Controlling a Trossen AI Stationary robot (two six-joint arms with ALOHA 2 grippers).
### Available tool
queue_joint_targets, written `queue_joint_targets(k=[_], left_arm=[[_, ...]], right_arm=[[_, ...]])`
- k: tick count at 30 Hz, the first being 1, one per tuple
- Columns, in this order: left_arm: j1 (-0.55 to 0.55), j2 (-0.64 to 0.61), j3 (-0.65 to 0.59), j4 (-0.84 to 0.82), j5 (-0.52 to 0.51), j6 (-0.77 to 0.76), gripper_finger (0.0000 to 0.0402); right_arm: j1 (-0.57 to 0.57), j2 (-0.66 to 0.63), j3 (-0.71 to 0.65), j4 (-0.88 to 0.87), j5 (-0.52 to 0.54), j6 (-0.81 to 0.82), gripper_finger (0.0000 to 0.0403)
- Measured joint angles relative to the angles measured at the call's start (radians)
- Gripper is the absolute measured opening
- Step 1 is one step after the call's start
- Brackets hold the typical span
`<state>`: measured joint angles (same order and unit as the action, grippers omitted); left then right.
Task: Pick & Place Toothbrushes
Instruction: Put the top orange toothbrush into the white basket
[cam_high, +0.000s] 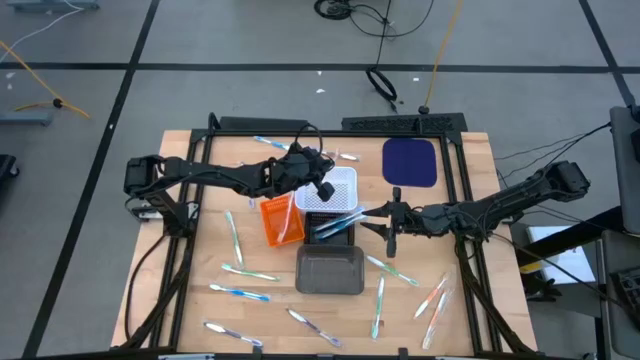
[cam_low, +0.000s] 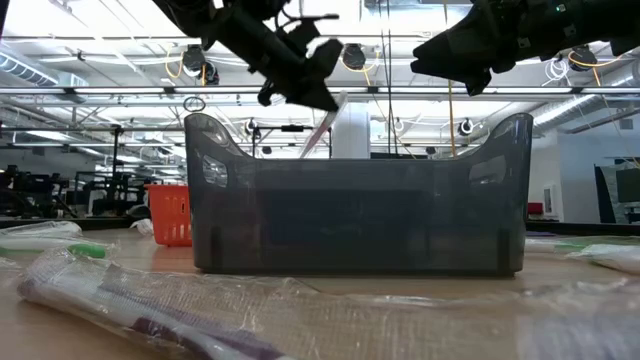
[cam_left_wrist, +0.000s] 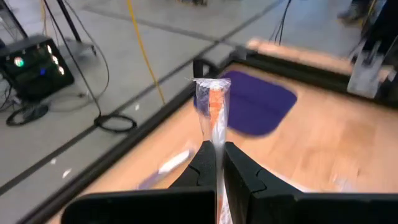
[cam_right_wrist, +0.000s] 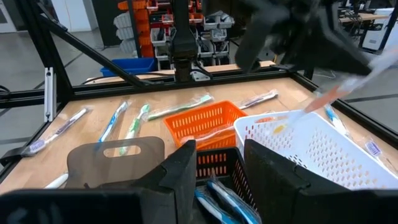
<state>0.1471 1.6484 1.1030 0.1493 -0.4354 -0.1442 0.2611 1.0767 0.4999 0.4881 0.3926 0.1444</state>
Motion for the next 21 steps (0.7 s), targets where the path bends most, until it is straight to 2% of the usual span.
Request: queue_joint_targets(k=[9, 18, 21], left_arm=[[0.029, 0.038, 0.0, -0.024, 0.106, -0.002, 0.0004], [0.029, 0.052, -0.001, -0.053, 0.113, 0.007, 0.0008], [0.029, 0.052, -0.001, -0.06, 0.113, 0.003, 0.002]], right_arm=[[0.0, 0.0, 0.0, -0.004, 0.0, 0.0, 0.0126], [0.0, 0.0, 0.0, -0.007, 0.0, 0.0, 0.0126], [0.0, 0.0, 0.0, -0.007, 0.0, 0.0, 0.0126]])
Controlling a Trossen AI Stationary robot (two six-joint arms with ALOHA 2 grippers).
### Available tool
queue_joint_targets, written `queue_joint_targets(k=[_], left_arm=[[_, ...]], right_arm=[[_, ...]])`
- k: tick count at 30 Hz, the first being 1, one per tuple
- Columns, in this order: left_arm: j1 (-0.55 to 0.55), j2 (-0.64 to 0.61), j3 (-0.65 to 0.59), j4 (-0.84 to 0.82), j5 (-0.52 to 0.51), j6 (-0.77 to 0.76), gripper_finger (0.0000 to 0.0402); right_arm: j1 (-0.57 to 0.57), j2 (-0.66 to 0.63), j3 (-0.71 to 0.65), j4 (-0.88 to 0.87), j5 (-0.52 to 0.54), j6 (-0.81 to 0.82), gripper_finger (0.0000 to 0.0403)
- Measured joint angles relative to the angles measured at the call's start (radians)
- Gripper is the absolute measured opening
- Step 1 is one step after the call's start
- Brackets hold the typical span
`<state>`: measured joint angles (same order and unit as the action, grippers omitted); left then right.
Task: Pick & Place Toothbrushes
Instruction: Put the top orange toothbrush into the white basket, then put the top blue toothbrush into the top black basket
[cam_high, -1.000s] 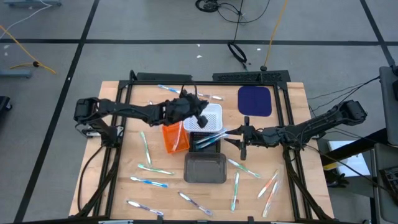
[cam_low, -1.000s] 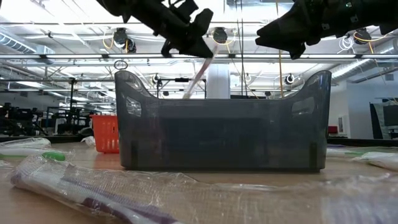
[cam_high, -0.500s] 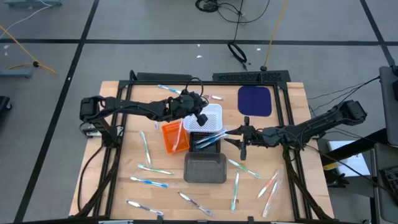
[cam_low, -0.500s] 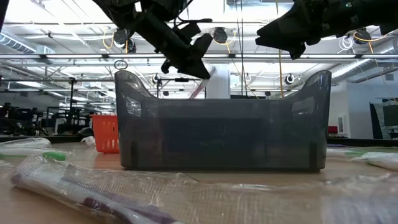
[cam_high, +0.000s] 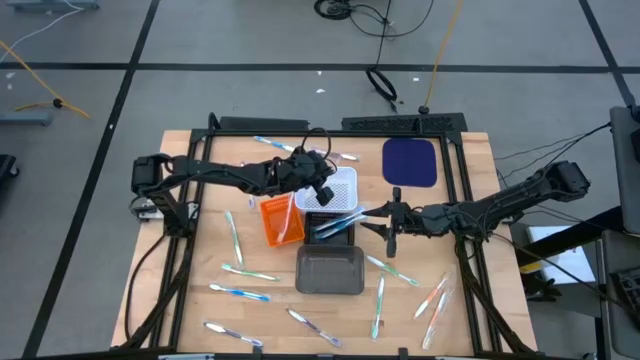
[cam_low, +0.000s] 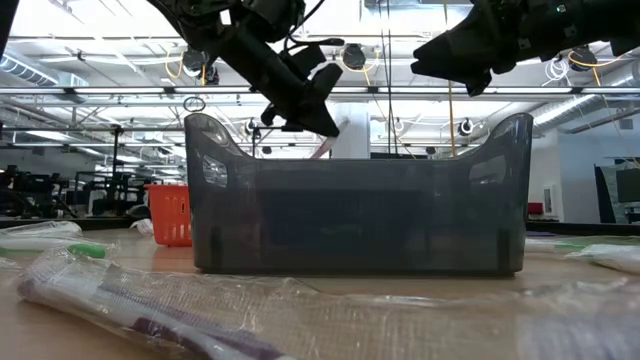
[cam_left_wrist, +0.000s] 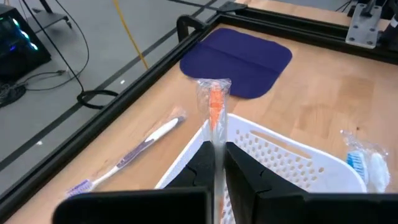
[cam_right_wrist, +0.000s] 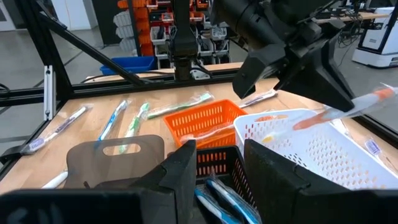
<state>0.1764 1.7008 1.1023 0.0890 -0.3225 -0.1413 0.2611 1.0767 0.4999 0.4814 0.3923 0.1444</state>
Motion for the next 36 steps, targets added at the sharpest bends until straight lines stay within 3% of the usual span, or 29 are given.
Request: queue_joint_targets(k=[12, 20, 25, 31, 36], left_arm=[[0.0, 0.0, 0.0, -0.017, 0.007, 0.017, 0.0119], [0.0, -0.026, 0.001, -0.024, -0.165, 0.155, 0.0126], [0.035, -0.062, 0.001, -0.111, -0.229, 0.229, 0.0127], [0.144, -0.079, 0.0, -0.206, -0.216, 0.217, 0.0127], [0.272, -0.08, 0.0, -0.253, -0.059, 0.207, 0.0127]], right_arm=[[0.0, 0.0, 0.0, 0.0, 0.0, 0.0, 0.0126], [0.0, 0.0, 0.0, -0.007, -0.001, 0.0, 0.0126], [0.0, 0.0, 0.0, -0.022, -0.001, 0.0, 0.0126], [0.0, 0.0, 0.0, -0.022, 0.001, 0.0, 0.0126], [0.0, 0.0, 0.0, -0.022, 0.001, 0.0, 0.0126]])
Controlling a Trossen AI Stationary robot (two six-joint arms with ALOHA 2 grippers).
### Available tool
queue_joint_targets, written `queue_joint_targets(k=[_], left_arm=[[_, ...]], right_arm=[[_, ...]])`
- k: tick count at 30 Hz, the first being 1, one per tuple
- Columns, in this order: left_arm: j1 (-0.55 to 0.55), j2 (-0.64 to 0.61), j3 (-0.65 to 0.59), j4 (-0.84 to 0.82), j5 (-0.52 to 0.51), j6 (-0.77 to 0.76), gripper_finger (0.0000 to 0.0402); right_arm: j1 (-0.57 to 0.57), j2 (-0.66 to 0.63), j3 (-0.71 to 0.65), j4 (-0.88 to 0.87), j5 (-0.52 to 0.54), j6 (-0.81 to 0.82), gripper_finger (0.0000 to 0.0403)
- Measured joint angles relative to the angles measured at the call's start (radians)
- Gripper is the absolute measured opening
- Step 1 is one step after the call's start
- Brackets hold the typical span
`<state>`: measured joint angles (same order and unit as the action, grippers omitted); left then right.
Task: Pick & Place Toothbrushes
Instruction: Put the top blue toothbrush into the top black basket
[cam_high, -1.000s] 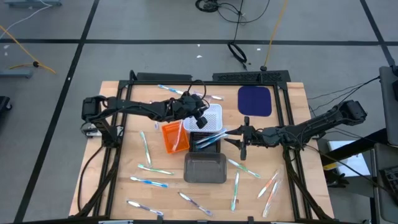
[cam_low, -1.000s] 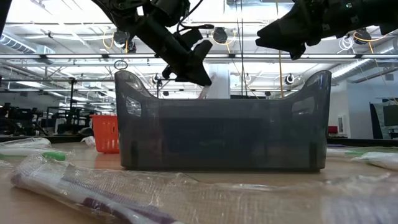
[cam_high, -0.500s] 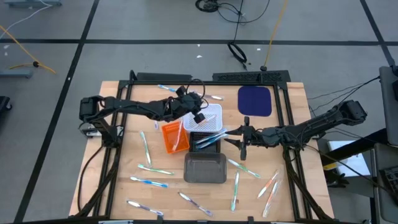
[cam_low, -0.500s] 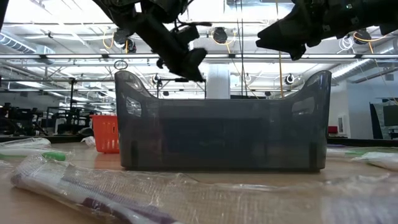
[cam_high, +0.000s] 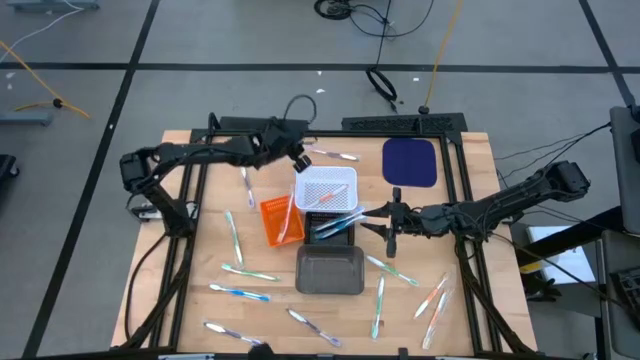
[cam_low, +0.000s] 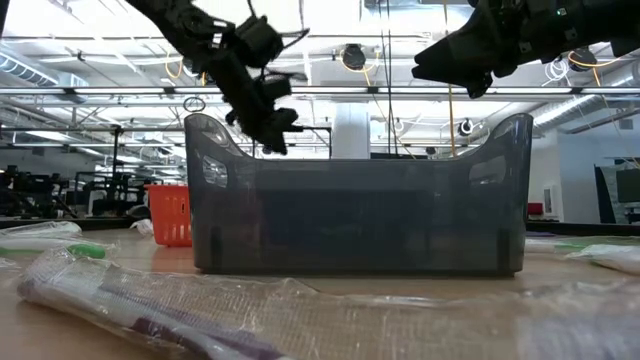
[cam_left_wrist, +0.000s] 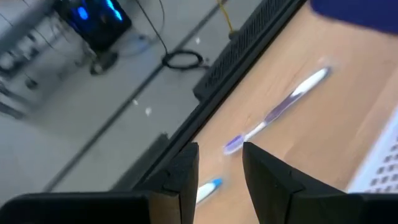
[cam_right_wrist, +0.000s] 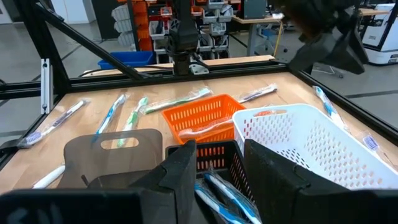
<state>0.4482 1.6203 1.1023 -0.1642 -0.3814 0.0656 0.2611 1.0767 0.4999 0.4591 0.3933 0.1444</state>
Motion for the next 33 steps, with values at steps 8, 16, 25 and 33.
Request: queue_joint_targets(k=[8, 16, 25, 33], left_arm=[[0.174, 0.0, 0.0, -0.03, 0.225, 0.007, 0.0127], [0.296, 0.035, 0.001, -0.03, 0.355, 0.02, 0.0127], [0.358, 0.15, 0.001, -0.024, 0.408, 0.055, 0.0127], [0.355, 0.235, 0.001, -0.056, 0.45, 0.153, 0.0127]], right_arm=[[0.0, 0.0, 0.0, 0.0, 0.001, -0.003, 0.0126], [0.0, 0.0, 0.0, 0.0, 0.003, -0.003, 0.0126], [0.0, 0.0, 0.0, 0.0, 0.003, -0.003, 0.0126], [-0.004, 0.0, 0.0, 0.0, 0.003, -0.003, 0.0126]])
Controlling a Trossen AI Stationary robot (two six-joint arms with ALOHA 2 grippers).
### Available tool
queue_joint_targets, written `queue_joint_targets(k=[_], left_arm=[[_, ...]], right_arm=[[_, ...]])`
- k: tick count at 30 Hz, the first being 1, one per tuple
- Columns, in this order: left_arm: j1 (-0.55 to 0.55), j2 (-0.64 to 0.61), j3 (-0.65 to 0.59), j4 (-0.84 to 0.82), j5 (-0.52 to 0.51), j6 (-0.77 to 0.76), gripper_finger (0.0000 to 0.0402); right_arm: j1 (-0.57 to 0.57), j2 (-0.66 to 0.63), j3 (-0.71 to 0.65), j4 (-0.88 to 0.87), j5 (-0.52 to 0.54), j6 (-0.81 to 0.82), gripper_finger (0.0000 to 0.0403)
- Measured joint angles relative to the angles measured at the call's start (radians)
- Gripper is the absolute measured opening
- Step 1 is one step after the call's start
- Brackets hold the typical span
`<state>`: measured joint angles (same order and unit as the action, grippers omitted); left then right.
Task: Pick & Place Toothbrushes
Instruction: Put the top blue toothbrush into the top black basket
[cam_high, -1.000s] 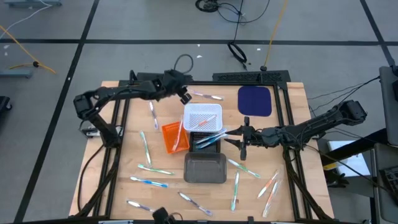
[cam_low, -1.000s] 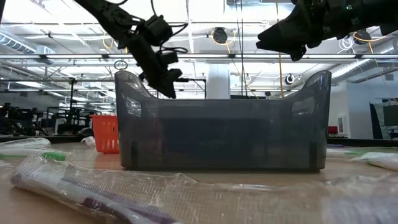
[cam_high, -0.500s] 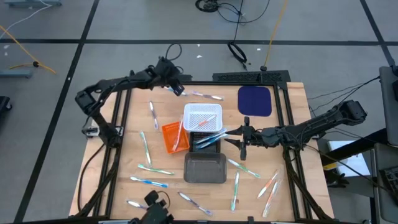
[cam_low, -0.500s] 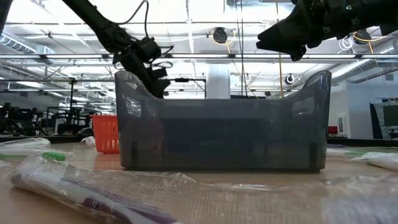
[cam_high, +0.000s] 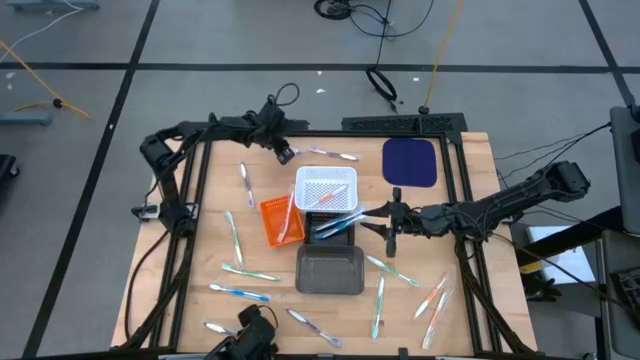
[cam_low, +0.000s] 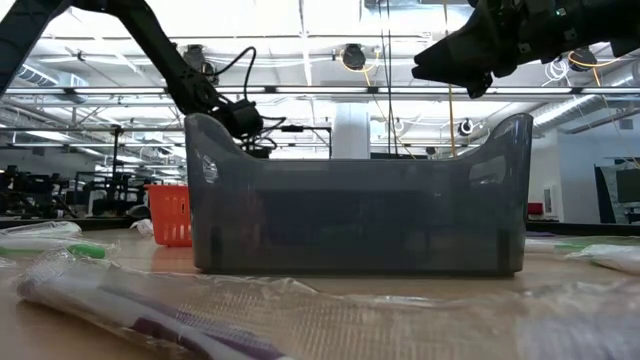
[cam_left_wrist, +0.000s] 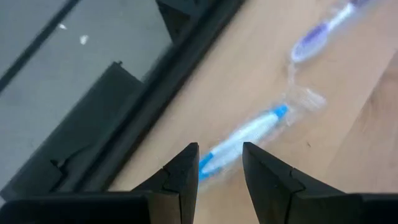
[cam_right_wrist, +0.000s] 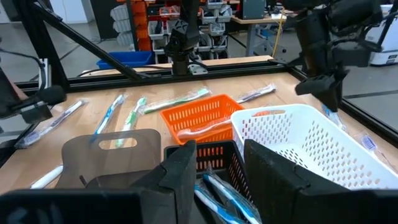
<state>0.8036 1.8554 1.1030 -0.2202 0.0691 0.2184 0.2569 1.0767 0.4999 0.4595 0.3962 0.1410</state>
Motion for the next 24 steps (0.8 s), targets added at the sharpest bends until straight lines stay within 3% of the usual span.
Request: queue_joint_targets(k=[10, 16, 24], left_arm=[[0.0, 0.041, 0.0, -0.044, 0.012, 0.127, 0.0127], [0.0, 0.07, 0.004, -0.04, 0.005, 0.127, 0.0122], [-0.002, 0.07, 0.003, -0.049, 0.014, 0.126, 0.001]], right_arm=[[-0.014, 0.0, 0.0, 0.0, -0.003, 0.003, 0.0126], [-0.014, 0.0, 0.0, 0.0, -0.003, 0.003, 0.0126], [-0.014, 0.0, 0.0, 0.0, -0.003, 0.003, 0.0126]])
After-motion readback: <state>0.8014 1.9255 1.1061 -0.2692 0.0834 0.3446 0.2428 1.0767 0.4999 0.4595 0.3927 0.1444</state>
